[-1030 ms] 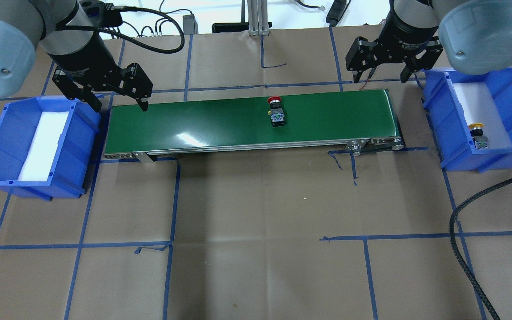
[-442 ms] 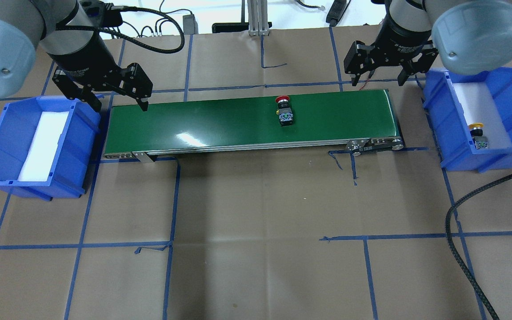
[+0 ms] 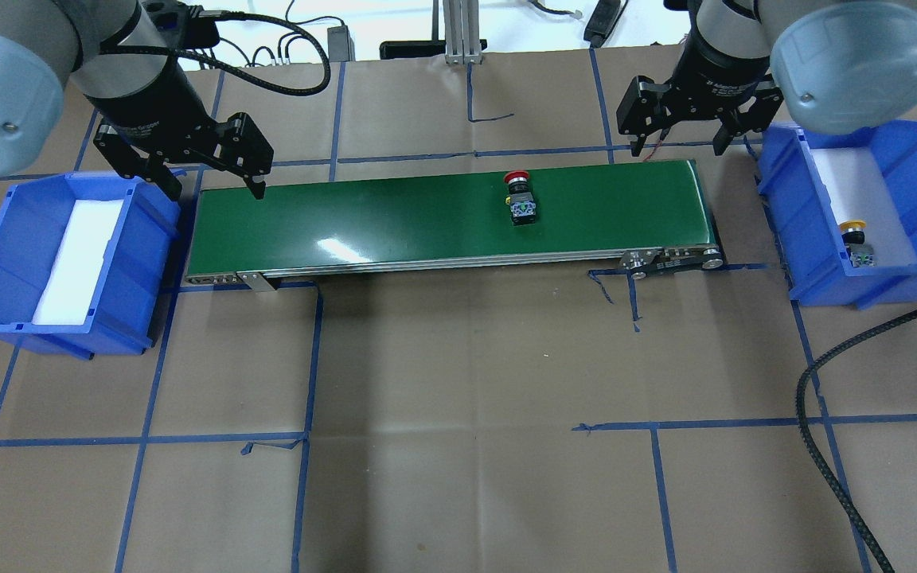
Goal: Transport two buttons from left to right
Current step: 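Move the right gripper over the red button on the belt, then lower the right gripper onto the red-capped button and close on it, then lift the red button with the right gripper and carry it to the bin, then lower the red button onto the bin foam and open the right gripper, then raise the right gripper out of the bin and move it toward the belt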
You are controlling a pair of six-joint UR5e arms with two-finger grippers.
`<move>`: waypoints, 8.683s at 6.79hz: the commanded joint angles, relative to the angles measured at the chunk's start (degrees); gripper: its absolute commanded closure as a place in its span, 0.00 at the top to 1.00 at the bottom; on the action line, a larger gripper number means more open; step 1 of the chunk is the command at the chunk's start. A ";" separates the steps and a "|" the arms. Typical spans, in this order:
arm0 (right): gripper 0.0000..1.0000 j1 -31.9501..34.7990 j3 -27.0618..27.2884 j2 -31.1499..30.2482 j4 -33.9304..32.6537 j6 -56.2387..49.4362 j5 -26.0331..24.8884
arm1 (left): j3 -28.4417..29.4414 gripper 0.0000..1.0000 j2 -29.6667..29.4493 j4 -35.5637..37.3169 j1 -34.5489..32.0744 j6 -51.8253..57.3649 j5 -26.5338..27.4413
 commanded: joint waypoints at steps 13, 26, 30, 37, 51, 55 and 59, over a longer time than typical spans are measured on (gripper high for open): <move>0.99 5.70 0.20 17.94 -13.93 5.25 0.95 | -0.09 1.00 0.04 0.00 0.09 0.00 0.03; 0.04 -10.23 -0.32 2.77 -2.02 -3.92 -0.11 | -0.09 1.00 0.12 0.00 0.09 0.00 0.03; 0.05 -27.41 -0.23 4.74 -2.68 -25.49 -0.46 | -0.09 1.00 0.12 0.00 0.09 0.00 0.03; 0.06 -29.01 -2.52 23.11 -16.71 -27.44 -4.05 | 0.00 1.00 0.04 0.00 0.09 0.00 0.03; 1.00 -27.43 -7.52 9.55 0.44 -28.06 -3.20 | -0.09 1.00 0.21 0.00 0.09 0.09 0.03; 1.00 -21.30 -7.35 -2.25 9.91 -15.56 -0.90 | -0.09 1.00 0.21 0.00 0.09 0.09 0.03; 1.00 -2.17 -7.00 -6.84 17.80 2.85 -0.72 | 0.00 1.00 0.21 0.00 0.18 0.09 0.03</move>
